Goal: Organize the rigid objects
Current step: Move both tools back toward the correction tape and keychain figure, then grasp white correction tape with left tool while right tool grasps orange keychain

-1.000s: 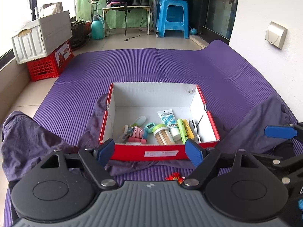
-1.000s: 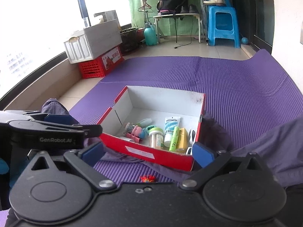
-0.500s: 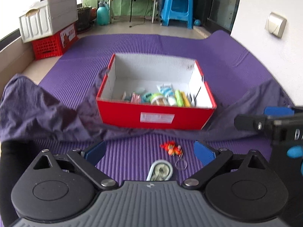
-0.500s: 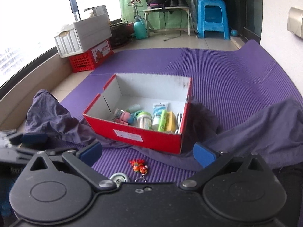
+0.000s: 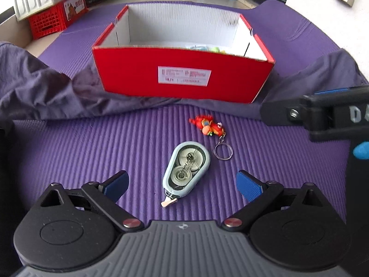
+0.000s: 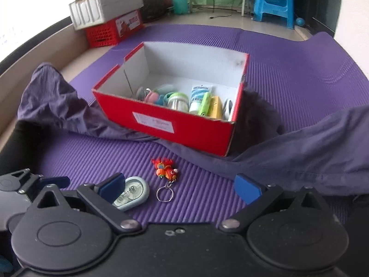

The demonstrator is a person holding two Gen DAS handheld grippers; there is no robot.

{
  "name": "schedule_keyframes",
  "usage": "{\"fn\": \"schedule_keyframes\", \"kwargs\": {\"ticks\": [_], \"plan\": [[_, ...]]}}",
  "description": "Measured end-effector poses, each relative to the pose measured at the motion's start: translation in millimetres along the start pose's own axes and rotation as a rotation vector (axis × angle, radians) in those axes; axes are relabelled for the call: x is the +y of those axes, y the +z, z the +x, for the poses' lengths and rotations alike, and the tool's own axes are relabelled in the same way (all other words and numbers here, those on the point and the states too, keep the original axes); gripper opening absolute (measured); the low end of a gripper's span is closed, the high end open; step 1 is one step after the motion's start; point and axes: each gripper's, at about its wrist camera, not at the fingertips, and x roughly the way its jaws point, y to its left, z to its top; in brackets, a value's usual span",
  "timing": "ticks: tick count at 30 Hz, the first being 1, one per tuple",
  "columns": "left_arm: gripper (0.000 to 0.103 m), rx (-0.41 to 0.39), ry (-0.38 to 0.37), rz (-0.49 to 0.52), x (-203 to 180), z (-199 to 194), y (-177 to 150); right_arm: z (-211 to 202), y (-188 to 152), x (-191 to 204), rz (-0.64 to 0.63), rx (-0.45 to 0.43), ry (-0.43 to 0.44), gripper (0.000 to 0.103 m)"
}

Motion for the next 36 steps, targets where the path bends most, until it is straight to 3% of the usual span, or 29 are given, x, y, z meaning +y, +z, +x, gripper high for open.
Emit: {"fn": "schedule_keyframes", "kwargs": {"ticks": [8,16,27,33,36], "plan": [[0.1,-0.02,0.022,0.007,7,28,-14,49,-1,-2,-0.003,0.08,0.019,0.095],[0.1,-0.027,-0.003,0.032,8,46,-23,96,-4,7,-0.022,0.149,0.032,0.088],[0.1,-0.037,0.016,0.04,8,58,-22,132,6,11,-0.014,0.194,0.027,0.077],[0.099,-0.066,0.02,0.052,6,56,-23,137,2,18,-0.044,0.196,-0.017,0.072],[0.087,-0.079,0.009,0.066,4,54,-22,137,2,22,-0.068,0.191,-0.046,0.061]]}}
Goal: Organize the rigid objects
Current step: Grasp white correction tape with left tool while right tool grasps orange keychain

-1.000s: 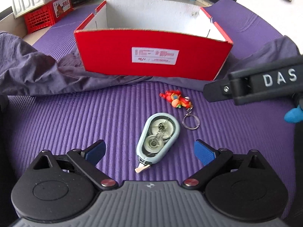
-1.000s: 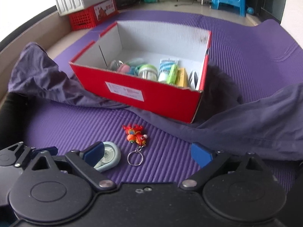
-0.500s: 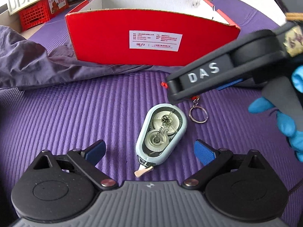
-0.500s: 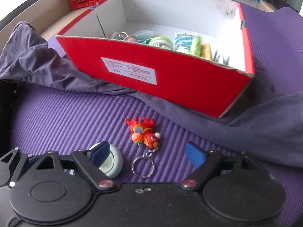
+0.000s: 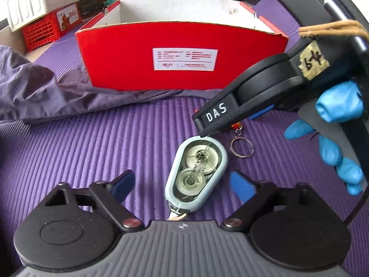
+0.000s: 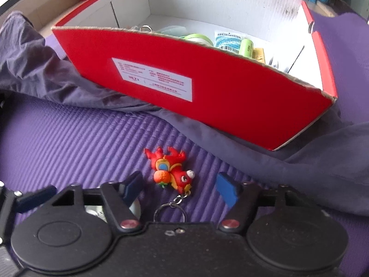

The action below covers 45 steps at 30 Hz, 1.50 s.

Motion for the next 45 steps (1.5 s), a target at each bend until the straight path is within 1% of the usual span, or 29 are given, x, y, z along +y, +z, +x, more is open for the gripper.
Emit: {"fn": "schedule_keyframes", "kwargs": {"ticks": [2,3,5,6,7,8,9,11,12,20,27,33,38,43,45], "plan": [[0.08,0.01,-0.014,0.002,-1,3,0,-1,1,1,0.0,0.0,-0.011,0.057],[0.08,0.012,-0.012,0.008,-1,4,-1,-2,1,1,0.0,0.001,-0.013,0.055],[0.071,0.003,-0.015,0.02,-2,5,-1,-4,0,2,-0.005,-0.001,-0.017,0.051],[0.069,0.0,-0.016,0.022,-2,5,0,-4,-1,3,-0.008,-0.003,-0.019,0.048],[0.063,-0.004,-0.022,0.022,-1,5,1,-5,-2,3,-0.01,-0.004,-0.02,0.046],[0.058,-0.006,-0.028,0.025,-1,5,1,-6,-3,3,-0.011,-0.005,-0.01,0.037],[0.057,-0.008,-0.028,0.029,-2,5,1,-7,-3,4,-0.011,-0.006,-0.01,0.035],[0.049,-0.014,-0.033,0.037,-2,4,1,-8,-4,4,-0.012,-0.009,-0.012,0.035],[0.047,-0.014,-0.034,0.038,-2,3,1,-8,-5,5,-0.011,-0.011,-0.013,0.035],[0.046,-0.02,-0.047,0.017,1,-2,3,-17,-11,3,0.032,-0.012,0.012,0.034],[0.046,-0.031,-0.032,-0.019,8,-15,5,-45,-18,0,0.083,-0.044,0.039,0.033],[0.046,-0.048,-0.047,-0.071,14,-39,14,-78,-20,-2,0.113,-0.093,0.057,0.033],[0.046,-0.06,-0.067,-0.108,18,-62,26,-110,-20,-5,0.105,-0.132,0.058,0.033],[0.046,-0.067,-0.073,-0.121,21,-88,42,-141,-17,-8,0.104,-0.168,0.062,0.034],[0.046,-0.082,-0.067,-0.114,22,-100,53,-154,-15,-8,0.096,-0.189,0.063,0.034]]}}
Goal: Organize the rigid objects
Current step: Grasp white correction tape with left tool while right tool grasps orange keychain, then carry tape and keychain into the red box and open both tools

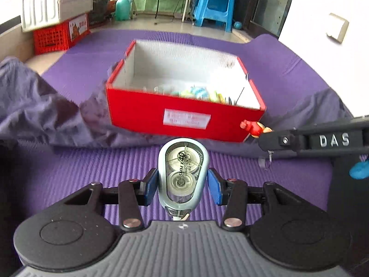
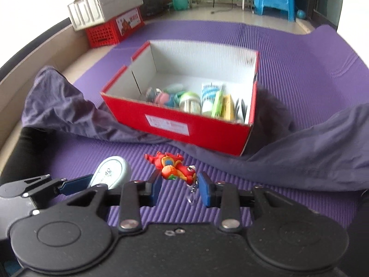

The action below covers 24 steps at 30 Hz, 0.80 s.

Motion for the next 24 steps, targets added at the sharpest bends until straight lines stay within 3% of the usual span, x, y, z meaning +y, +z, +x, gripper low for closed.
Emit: {"fn": "schedule_keyframes", "kwargs": {"ticks": [11,24], "plan": [[0.046,-0.041,0.027,0.038,0,-38,88,-54,43,3,-0.078,-0.115,-0.029,0.032],[0.046,-0.057,0.062,0.096,2,-11,162,-40,94,-5,-0.047,-0.169,-0.038,0.031]]}}
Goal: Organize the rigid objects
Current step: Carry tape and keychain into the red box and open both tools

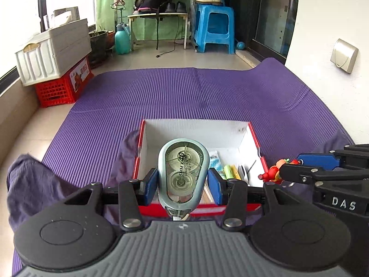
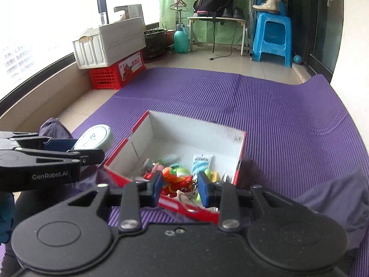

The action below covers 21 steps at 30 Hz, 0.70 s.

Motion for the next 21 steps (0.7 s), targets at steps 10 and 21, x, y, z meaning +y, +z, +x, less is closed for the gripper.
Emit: {"fn": "schedule_keyframes", "kwargs": {"ticks": [10,21], "plan": [[0.046,0.065,-0.005,0.003,6,80,29,62,12,-14,0.001,0.025,-0.025,0.031],[0.046,0.163,-0.006,0.031,-3,182,24,152,-1,-33,0.062,0.107,-0.051,0.031]]}}
